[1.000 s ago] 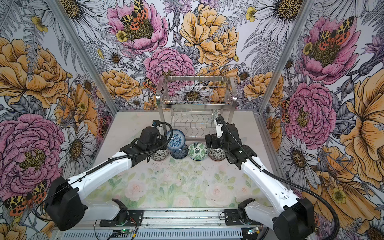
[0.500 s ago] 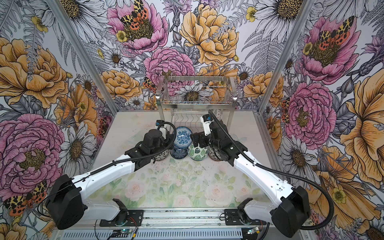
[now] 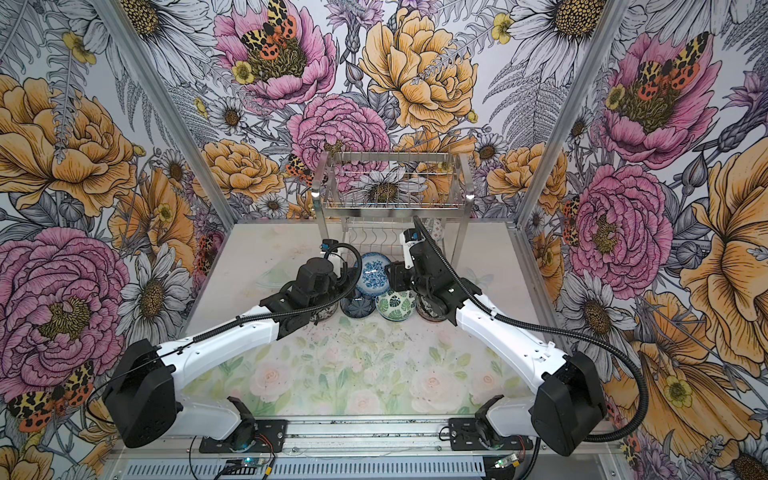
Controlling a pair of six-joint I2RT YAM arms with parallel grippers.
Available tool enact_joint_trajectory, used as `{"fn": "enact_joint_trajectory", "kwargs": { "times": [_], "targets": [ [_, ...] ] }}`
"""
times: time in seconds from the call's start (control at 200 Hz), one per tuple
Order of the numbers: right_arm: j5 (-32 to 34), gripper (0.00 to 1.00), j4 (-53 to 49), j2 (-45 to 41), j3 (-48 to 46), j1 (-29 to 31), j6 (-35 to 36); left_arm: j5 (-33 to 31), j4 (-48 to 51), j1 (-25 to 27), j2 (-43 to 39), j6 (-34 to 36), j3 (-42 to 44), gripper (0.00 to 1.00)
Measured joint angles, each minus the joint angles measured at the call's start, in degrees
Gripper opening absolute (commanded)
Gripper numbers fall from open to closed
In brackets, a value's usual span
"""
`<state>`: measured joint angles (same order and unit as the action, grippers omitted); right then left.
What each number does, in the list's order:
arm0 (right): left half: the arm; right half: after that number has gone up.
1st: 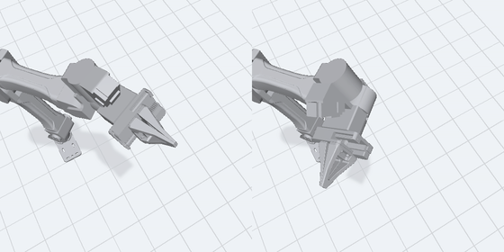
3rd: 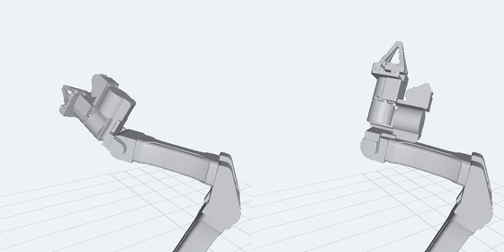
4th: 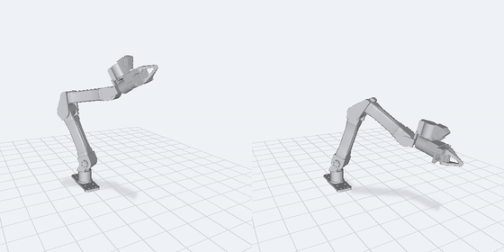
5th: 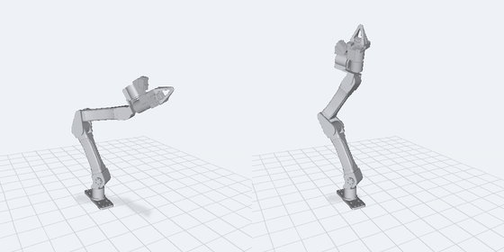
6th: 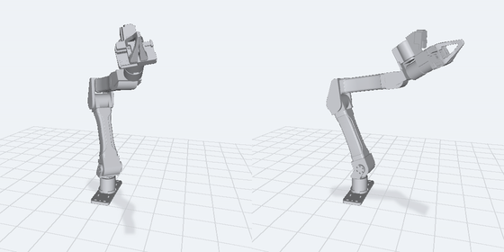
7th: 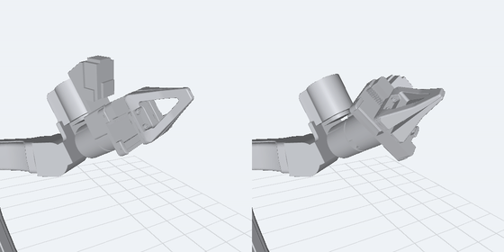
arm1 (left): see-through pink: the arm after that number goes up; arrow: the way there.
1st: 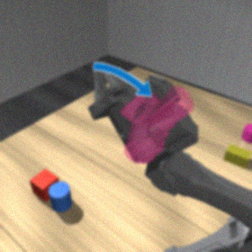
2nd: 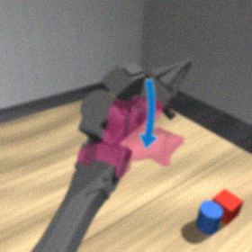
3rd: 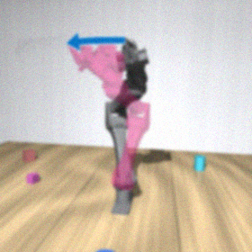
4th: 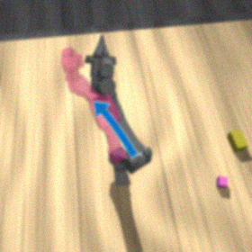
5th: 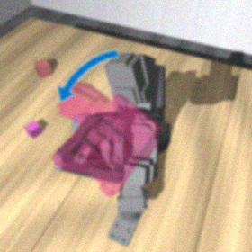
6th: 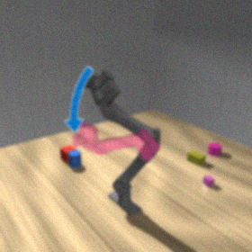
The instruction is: Load the bowls into the dish rack
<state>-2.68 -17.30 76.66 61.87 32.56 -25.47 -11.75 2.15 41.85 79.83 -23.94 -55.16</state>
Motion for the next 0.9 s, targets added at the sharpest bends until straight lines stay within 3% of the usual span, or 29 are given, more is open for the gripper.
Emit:
{"fn": "enact_joint_trajectory", "kwargs": {
  "times": [0.16, 0.485, 0.796, 0.851, 0.901],
  "targets": [
    [0.0, 0.41, 0.0, 0.9, 0.0, 0.3, -0.7, 0.0, -0.7, 0.0, 0.4, 0.0, -0.3, 0.00],
    [2.3, 0.00, 0.2, 2.3, 0.1, 0.4, -2.0, 0.2, -1.2, 0.5, 0.7, 0.1, -1.0, 0.00],
    [3.9, 0.00, -0.3, 2.7, 0.1, 0.5, -1.6, -0.7, -0.7, 1.1, 1.0, 0.6, -1.4, 0.00],
    [4.2, 0.00, -0.3, 2.6, 0.1, 0.7, -1.4, -0.9, -0.5, 1.1, 0.9, 1.2, -1.4, 0.28],
    [4.6, 0.00, -0.4, 2.6, 0.1, 0.8, -0.5, -1.0, -0.2, 1.2, 0.6, 1.9, -1.6, 0.61]
  ]
}}
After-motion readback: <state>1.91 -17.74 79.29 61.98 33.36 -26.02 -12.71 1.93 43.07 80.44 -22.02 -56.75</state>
